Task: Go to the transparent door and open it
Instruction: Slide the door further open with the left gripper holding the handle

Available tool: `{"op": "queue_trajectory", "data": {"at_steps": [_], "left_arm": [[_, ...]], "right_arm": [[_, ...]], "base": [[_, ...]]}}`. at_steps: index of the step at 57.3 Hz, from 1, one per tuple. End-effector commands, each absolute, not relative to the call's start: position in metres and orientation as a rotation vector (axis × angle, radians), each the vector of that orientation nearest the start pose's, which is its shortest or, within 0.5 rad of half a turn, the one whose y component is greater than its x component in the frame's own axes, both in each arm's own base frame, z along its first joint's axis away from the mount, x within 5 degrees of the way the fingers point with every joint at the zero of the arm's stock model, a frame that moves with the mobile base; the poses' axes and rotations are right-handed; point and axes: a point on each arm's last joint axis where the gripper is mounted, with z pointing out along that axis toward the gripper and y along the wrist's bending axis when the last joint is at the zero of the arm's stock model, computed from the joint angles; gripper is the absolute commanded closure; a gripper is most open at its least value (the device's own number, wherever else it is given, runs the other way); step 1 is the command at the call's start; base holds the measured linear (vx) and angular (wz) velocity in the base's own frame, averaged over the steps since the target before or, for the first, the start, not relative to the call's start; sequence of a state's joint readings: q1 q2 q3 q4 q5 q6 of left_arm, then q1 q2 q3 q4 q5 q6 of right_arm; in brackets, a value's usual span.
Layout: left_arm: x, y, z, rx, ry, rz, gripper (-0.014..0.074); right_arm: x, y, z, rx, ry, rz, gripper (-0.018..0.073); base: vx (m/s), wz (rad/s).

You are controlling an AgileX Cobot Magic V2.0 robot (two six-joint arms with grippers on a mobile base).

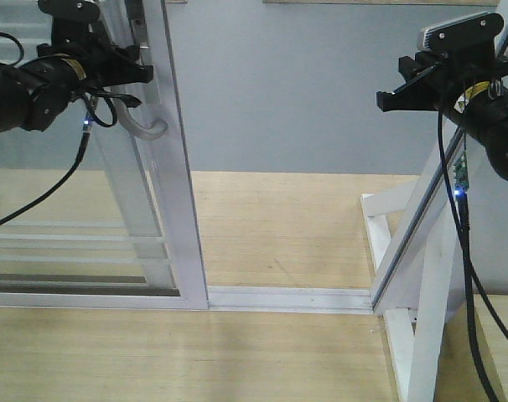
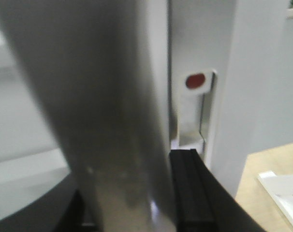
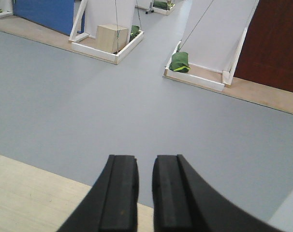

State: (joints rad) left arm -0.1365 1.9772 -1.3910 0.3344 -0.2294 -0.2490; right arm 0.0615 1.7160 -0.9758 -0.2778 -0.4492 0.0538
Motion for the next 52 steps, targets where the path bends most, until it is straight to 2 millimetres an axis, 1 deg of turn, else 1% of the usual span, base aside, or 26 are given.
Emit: {"op": "queue_trajectory", "data": {"at_steps": [1,10,14,22,31,32,38,44,49,52], "left_arm": [[0.45,-0.056,0.315,0.178,1.599,-0.132,0.0252],[0.44,-0.052,0.326,0.166,1.663,-0.1,0.0252],[0.432,-0.051,0.331,0.168,1.673,-0.09,0.0252],[0.41,-0.048,0.328,0.192,1.653,-0.092,0.0252],[0.379,-0.046,0.32,0.202,1.657,-0.107,0.0252],[0.374,-0.046,0.322,0.204,1.646,-0.11,0.0252],[0.347,-0.045,0.316,0.218,1.625,-0.126,0.0252],[0.32,-0.044,0.312,0.233,1.596,-0.137,0.0252],[0.303,-0.043,0.308,0.229,1.583,-0.15,0.0252],[0.292,-0.042,0.304,0.23,1.578,-0.156,0.0252]], "right_arm": [[0.377,0.034,0.275,-0.301,1.601,0.015,0.0353],[0.377,0.034,0.277,-0.3,1.577,0.02,0.0353],[0.377,0.034,0.277,-0.3,1.57,0.021,0.0353],[0.377,0.034,0.277,-0.3,1.569,0.021,0.0353],[0.377,0.034,0.277,-0.3,1.568,0.021,0.0353],[0.377,0.034,0.277,-0.3,1.568,0.021,0.0353],[0.376,0.035,0.279,-0.303,1.572,0.02,0.0353],[0.371,0.034,0.287,-0.316,1.581,0.006,0.0353],[0.365,0.035,0.296,-0.333,1.581,0.006,0.0353],[0.356,0.036,0.301,-0.331,1.578,0.026,0.0353]], "base": [[0.0,0.0],[0.0,0.0],[0.0,0.0],[0.0,0.0],[0.0,0.0],[0.0,0.0],[0.0,0.0],[0.0,0.0],[0.0,0.0],[0.0,0.0]]}}
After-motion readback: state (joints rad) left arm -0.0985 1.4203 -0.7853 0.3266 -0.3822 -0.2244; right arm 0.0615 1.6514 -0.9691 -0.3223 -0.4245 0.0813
